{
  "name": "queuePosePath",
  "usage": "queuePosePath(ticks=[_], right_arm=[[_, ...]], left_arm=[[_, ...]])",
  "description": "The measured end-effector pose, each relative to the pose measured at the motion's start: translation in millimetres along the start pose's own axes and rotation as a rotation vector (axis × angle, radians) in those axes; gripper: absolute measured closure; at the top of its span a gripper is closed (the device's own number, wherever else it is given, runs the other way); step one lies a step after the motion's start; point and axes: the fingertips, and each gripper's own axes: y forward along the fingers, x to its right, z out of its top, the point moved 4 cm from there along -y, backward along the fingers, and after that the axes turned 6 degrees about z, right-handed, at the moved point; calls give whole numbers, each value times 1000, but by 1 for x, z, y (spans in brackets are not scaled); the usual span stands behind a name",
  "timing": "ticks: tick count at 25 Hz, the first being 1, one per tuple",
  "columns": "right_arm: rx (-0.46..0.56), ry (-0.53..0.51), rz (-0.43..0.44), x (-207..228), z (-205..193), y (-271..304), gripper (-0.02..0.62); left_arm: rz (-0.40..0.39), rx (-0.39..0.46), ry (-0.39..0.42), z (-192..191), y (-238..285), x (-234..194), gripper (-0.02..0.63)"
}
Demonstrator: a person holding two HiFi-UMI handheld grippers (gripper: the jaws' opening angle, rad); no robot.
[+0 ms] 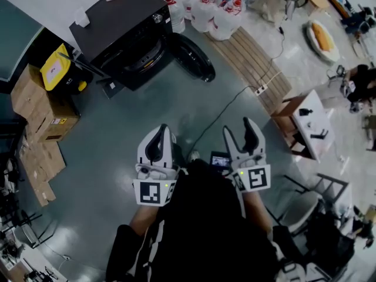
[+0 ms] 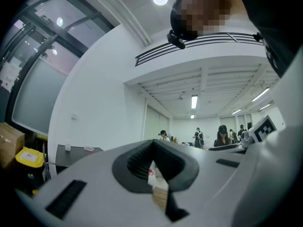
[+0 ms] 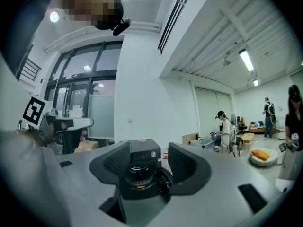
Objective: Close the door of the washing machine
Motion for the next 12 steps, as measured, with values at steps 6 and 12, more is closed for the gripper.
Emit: queuePosePath(ticks=[6,12], right_arm=[[-20,10,12,16,-5,40,353],[-51,-8,-7,36,-12,99,353]], left_arm=[[-10,-6,-15,-6,37,-12,603],[-53,-23,-17,-15,96,-40,603]])
